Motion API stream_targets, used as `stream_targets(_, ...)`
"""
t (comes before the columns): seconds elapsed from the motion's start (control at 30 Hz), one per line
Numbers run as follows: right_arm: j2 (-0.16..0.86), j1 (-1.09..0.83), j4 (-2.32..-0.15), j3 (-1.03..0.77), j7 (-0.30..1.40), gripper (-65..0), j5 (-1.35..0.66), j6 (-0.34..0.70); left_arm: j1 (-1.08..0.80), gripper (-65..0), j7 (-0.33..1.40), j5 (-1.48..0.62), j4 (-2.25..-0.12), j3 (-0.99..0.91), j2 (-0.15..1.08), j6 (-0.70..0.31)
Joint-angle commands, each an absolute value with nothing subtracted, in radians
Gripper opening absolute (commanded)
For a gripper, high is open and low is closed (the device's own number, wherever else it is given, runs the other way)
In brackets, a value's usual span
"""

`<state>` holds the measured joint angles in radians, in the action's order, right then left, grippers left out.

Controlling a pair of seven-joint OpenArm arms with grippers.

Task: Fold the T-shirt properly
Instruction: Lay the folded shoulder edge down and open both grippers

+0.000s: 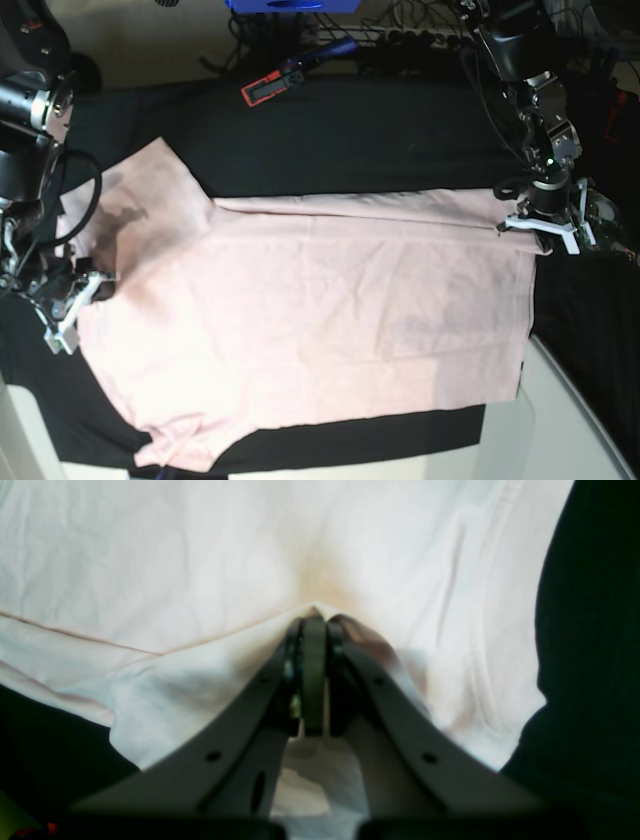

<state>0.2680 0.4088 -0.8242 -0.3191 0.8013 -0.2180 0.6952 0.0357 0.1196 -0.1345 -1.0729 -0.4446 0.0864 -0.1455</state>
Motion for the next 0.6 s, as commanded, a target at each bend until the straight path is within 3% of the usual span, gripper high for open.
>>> stream_targets(0.0,0.286,0.44,-0.837,-0.321,0.782,-64.4,-0.234,0.698,0.051,-65.0,0.09,-0.139,-1.089,-0.446,0.101,-0.14)
stream_targets(0.17,0.286,0.44,-0.837,-0.329,0.782,-63.8,-0.234,0.698,0.048,-65.0,0.093,-0.139,-1.089,-0.447,0.102,-0.14)
stream_targets(0.27,0.286,0.44,-0.843,-0.332,0.78,-58.8,-0.24,0.698,0.048,-62.3,0.094,-0.139,-1.089,-0.447,0.108,-0.14)
stream_targets(0.43,0.286,0.433,-0.845,-0.386,0.708,-35.4,-0.24,0.698,0.048,-39.1,0.094,-0.14,-1.089,-0.447,0.108,-0.14)
stream_targets(0.5,0.286,0.427,-0.846,-0.447,0.694,-26.8,-0.24,0.698,0.045,-34.9,0.094,-0.142,-1.095,-0.447,0.108,-0.14)
stream_targets(0.57,0.286,0.418,-0.863,-0.503,0.693,-23.8,-0.24,0.698,0.042,-33.9,0.094,-0.147,-1.102,-0.447,0.108,-0.14)
